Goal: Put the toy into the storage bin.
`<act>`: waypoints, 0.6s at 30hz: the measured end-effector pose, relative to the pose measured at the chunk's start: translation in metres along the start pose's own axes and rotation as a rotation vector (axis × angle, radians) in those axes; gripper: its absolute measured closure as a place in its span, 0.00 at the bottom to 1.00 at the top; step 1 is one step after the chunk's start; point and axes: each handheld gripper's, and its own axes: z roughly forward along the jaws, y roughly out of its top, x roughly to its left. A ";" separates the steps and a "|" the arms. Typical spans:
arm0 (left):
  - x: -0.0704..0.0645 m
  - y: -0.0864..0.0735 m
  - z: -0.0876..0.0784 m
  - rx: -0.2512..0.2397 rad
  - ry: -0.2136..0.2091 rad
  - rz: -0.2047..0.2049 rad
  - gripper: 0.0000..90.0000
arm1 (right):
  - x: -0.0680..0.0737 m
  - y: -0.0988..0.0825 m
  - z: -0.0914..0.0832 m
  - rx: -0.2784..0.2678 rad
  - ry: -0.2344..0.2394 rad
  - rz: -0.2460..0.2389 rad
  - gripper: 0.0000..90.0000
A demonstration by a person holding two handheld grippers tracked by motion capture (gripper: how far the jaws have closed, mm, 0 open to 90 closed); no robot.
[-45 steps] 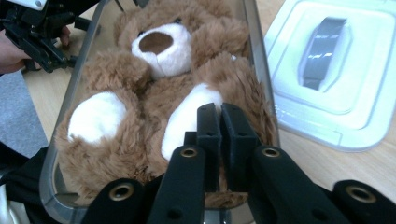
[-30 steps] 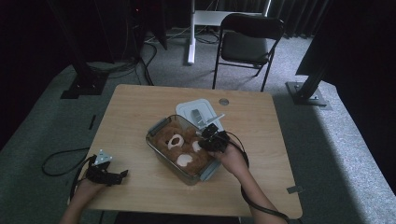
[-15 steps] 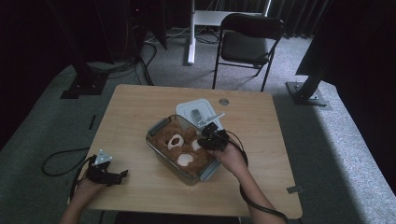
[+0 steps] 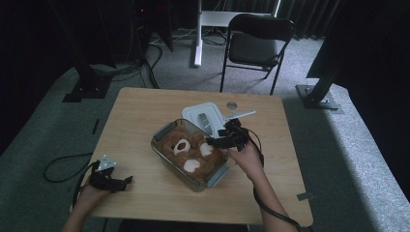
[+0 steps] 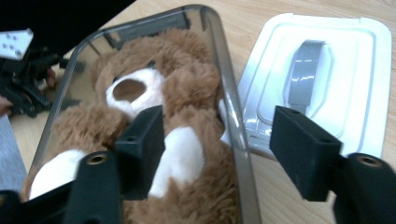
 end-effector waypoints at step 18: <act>0.000 0.000 0.000 0.001 -0.001 0.001 0.00 | -0.043 0.009 0.035 0.014 -0.094 0.077 0.16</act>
